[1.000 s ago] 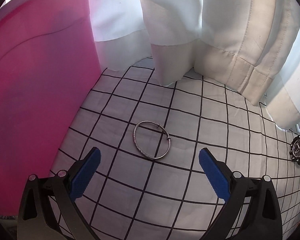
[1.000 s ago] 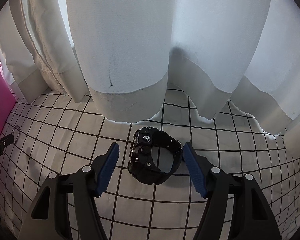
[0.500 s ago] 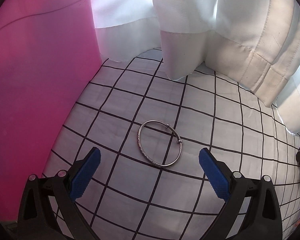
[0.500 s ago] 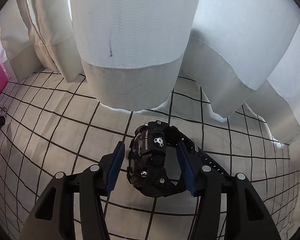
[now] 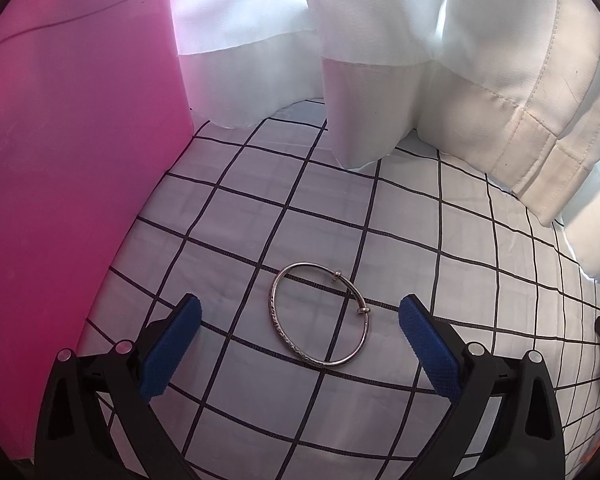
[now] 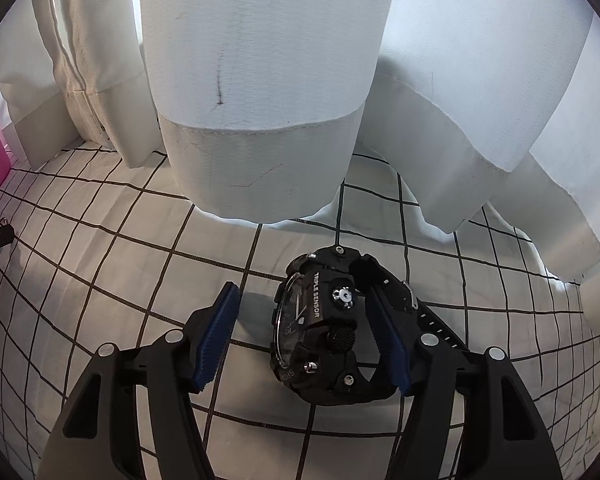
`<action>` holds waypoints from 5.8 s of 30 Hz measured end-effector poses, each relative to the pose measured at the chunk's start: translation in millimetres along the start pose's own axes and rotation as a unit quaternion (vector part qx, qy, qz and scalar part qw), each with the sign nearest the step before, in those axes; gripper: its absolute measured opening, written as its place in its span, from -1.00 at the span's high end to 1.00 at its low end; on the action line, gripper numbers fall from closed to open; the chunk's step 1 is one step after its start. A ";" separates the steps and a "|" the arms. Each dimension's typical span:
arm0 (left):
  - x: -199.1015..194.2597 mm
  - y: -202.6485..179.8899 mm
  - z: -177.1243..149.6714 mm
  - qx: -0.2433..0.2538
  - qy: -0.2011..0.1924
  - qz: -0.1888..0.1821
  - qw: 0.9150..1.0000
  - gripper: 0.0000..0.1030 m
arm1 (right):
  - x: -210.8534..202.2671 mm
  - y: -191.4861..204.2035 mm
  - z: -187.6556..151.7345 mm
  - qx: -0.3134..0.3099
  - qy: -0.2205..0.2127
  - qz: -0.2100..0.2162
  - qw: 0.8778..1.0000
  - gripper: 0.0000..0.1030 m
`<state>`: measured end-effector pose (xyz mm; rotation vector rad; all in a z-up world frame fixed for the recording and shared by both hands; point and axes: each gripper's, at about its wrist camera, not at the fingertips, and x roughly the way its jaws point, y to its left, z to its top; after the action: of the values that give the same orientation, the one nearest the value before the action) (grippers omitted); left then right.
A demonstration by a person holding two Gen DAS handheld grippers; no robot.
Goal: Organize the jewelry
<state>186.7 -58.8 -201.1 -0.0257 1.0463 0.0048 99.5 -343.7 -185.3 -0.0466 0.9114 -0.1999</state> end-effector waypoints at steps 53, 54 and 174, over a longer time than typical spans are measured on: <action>-182.6 20.5 16.7 0.034 -0.143 -0.057 0.988 0.13 | -142.5 87.3 29.8 -0.021 -0.112 0.076 0.990 0.57; -188.2 23.2 18.9 0.034 -0.146 -0.058 0.987 0.13 | -147.9 90.1 33.0 -0.024 -0.117 0.079 0.990 0.57; -238.0 267.0 32.7 -0.173 -0.098 0.093 0.976 -0.88 | -235.5 396.6 120.4 -0.177 -0.099 0.164 0.965 -0.16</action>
<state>91.5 210.8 16.3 -0.2378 0.8362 0.3536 114.6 84.9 22.8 -0.2414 0.7324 0.2741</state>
